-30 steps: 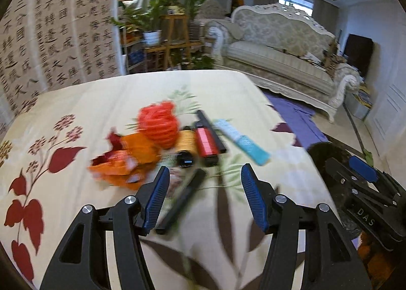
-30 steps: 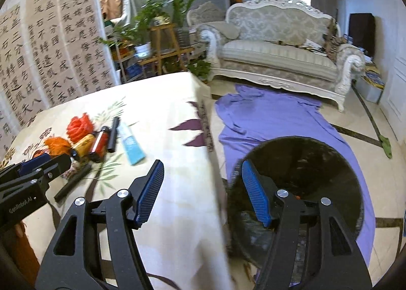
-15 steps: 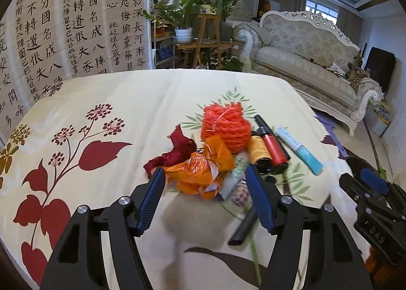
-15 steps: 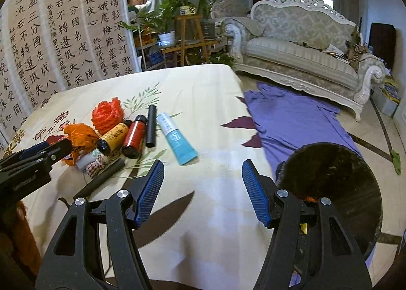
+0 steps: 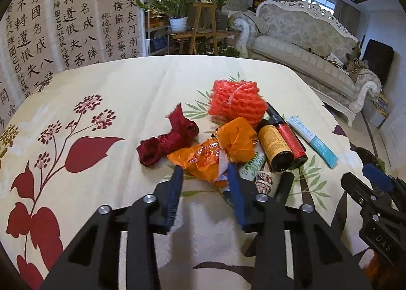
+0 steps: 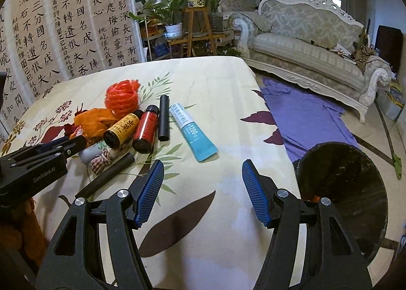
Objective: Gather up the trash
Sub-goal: 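Grasp the orange wrapper with the left tool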
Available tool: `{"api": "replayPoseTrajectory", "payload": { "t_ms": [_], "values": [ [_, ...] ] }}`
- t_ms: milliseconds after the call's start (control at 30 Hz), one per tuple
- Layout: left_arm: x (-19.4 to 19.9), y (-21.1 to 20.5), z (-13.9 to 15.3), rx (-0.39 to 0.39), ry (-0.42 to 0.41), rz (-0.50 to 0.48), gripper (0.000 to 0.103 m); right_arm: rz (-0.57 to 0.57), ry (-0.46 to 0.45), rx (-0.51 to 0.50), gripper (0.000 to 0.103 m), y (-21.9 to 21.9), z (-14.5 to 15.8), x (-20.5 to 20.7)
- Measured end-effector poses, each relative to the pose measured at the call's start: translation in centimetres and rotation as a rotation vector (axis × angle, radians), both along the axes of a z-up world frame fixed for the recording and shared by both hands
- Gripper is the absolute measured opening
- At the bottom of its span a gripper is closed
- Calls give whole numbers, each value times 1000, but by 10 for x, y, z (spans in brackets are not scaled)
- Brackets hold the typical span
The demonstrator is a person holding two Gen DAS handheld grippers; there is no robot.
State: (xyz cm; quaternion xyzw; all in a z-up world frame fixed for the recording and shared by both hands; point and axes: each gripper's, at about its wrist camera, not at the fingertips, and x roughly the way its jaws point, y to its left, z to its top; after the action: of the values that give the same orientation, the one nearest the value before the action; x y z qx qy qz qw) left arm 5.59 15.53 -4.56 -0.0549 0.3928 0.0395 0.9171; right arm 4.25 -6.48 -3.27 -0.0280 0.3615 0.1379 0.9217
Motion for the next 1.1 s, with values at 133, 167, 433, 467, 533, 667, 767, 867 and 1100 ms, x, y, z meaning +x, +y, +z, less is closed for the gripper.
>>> {"api": "replayPoseTrajectory", "payload": {
  "t_ms": [133,167,433,467,533,667,767,867,1100],
  "values": [
    [-4,-4,1,6,-13,-21,21,3,3,-4,62,3,0,2],
    [-6,-4,1,5,-17,-24,21,3,3,-5,62,4,-1,2],
    [-27,4,6,-10,-29,-10,20,12,6,2,62,7,-1,0],
    [-28,6,7,-12,-29,-6,20,21,9,-1,62,11,-2,-1],
    [-37,12,8,-20,-33,12,20,36,10,-1,62,18,-2,-4],
    [-51,21,10,-6,-44,41,20,84,26,15,62,36,-2,-10],
    [-58,32,10,-2,-46,72,20,128,51,24,63,54,-2,-13],
    [-64,39,6,8,-44,98,20,173,69,33,64,76,-1,-17],
    [-68,52,-4,-30,-29,127,20,196,113,-67,65,101,-12,-18]
  ]
}}
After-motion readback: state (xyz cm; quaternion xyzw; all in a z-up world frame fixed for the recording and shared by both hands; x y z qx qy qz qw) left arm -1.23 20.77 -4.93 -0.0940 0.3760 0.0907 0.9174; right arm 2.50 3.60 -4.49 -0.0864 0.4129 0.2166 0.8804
